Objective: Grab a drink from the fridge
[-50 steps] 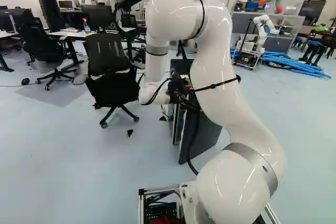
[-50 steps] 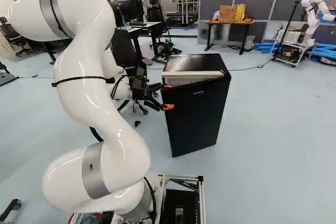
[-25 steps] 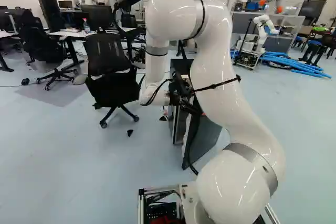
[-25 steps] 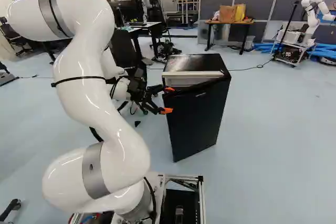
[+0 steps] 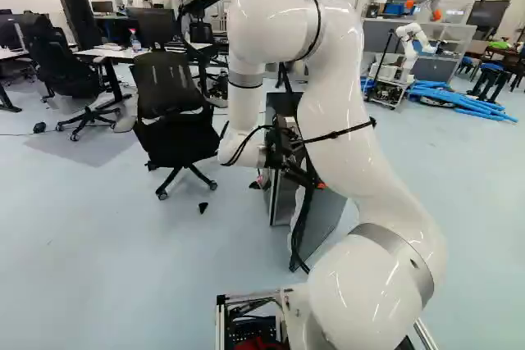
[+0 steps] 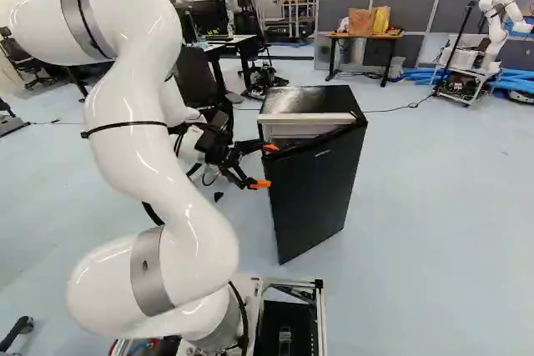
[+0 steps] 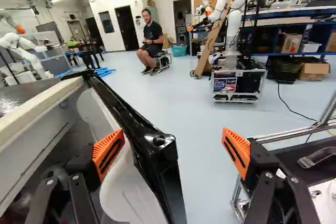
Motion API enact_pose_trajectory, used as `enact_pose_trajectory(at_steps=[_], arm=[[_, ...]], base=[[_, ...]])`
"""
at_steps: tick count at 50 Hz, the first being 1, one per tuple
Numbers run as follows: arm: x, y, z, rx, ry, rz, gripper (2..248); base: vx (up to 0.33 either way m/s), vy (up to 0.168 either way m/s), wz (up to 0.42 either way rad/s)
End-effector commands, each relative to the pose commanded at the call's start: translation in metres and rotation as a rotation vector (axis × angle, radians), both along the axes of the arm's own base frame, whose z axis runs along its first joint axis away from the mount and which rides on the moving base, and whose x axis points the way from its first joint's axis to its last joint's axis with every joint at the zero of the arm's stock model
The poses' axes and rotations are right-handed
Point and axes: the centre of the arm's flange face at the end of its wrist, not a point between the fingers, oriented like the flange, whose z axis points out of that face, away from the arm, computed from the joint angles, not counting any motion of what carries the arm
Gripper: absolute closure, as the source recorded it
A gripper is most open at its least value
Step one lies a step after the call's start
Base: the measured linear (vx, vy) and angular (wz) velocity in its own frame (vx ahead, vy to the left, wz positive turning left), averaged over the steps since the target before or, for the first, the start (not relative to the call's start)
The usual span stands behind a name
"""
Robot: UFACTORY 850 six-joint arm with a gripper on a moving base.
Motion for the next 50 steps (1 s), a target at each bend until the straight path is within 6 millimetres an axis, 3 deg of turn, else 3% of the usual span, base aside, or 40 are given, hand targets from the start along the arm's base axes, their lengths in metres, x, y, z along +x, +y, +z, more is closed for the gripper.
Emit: enact_pose_trajectory(at_steps=[29, 50], arm=[[-0.001, -0.019, 0.001, 0.025, -0.006, -0.211, 3], [0.017, -0.054, 0.007, 0.036, -0.034, -0.323, 3]], base=[[0.000, 0.000, 0.000], [0.000, 0.000, 0.000]])
